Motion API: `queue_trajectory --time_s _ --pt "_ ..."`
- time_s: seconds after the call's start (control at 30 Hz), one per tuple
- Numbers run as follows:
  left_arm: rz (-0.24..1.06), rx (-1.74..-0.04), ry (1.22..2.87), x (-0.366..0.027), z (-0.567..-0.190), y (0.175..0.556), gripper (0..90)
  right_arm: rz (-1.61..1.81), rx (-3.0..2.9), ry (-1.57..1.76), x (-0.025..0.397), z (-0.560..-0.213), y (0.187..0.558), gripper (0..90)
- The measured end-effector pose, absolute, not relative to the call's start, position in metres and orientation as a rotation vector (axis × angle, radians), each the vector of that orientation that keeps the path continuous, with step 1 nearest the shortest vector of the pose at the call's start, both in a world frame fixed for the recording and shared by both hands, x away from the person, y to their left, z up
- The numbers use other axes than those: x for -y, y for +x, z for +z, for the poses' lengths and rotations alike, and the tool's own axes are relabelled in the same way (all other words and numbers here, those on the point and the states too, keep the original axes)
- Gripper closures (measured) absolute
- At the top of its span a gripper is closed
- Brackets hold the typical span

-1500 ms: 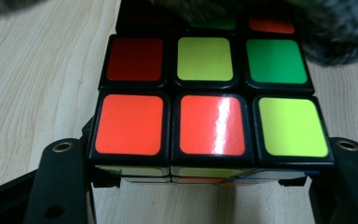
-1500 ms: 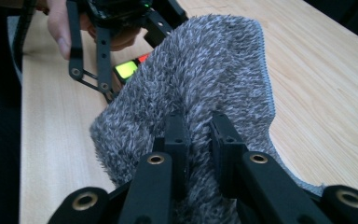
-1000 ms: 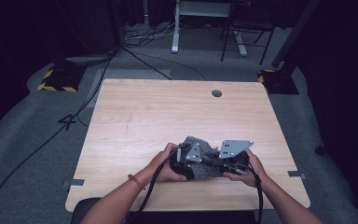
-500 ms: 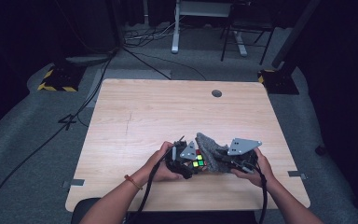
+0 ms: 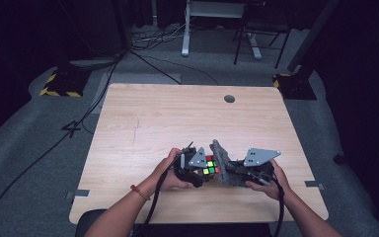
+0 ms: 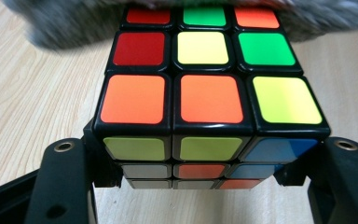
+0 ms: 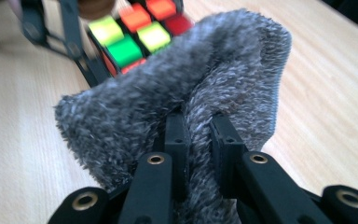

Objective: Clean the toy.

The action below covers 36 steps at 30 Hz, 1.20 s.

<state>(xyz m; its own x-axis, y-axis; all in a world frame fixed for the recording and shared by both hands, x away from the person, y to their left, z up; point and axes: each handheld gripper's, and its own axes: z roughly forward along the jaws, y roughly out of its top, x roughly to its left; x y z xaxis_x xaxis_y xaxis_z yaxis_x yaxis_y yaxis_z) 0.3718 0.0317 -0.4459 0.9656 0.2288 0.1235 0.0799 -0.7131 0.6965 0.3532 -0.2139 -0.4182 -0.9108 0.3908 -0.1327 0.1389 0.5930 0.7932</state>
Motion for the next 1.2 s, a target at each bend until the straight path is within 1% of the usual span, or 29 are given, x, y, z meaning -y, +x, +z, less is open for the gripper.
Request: queue_trajectory --time_s 0.1,0.23,0.4,0.6,0.63,0.87,1.03,1.07,1.2 --pt "0.273 -0.205 2.396 -0.027 -0.450 0.372 33.9 1.257 -2.531 0.397 0.210 -0.412 0.350 79.6" --pt "0.282 -0.157 2.435 -0.014 -0.454 0.366 33.9 1.230 -2.562 0.322 0.192 -0.410 0.343 79.5" --pt "0.286 -0.169 2.435 -0.015 -0.455 0.366 33.9 1.206 -2.553 0.300 0.178 -0.411 0.343 79.5" --pt "0.276 -0.169 2.424 -0.019 -0.453 0.366 34.0 1.141 -2.497 0.391 0.187 -0.410 0.353 79.6" --pt "0.274 -0.166 2.428 -0.019 -0.453 0.366 34.0 1.142 -2.511 0.418 0.194 -0.412 0.357 79.7" --pt "0.281 -0.193 2.400 -0.026 -0.447 0.369 33.9 1.109 -2.536 0.383 0.206 -0.415 0.349 79.8" --pt "0.256 -0.191 2.402 -0.019 -0.451 0.368 34.0 1.197 -2.531 0.278 0.185 -0.404 0.336 79.7" --pt "0.269 -0.172 2.419 -0.015 -0.451 0.365 33.9 1.179 -2.530 0.257 0.180 -0.404 0.334 79.6" --pt "0.258 -0.191 2.406 -0.018 -0.452 0.365 34.0 1.152 -2.502 0.274 0.172 -0.404 0.339 79.6"
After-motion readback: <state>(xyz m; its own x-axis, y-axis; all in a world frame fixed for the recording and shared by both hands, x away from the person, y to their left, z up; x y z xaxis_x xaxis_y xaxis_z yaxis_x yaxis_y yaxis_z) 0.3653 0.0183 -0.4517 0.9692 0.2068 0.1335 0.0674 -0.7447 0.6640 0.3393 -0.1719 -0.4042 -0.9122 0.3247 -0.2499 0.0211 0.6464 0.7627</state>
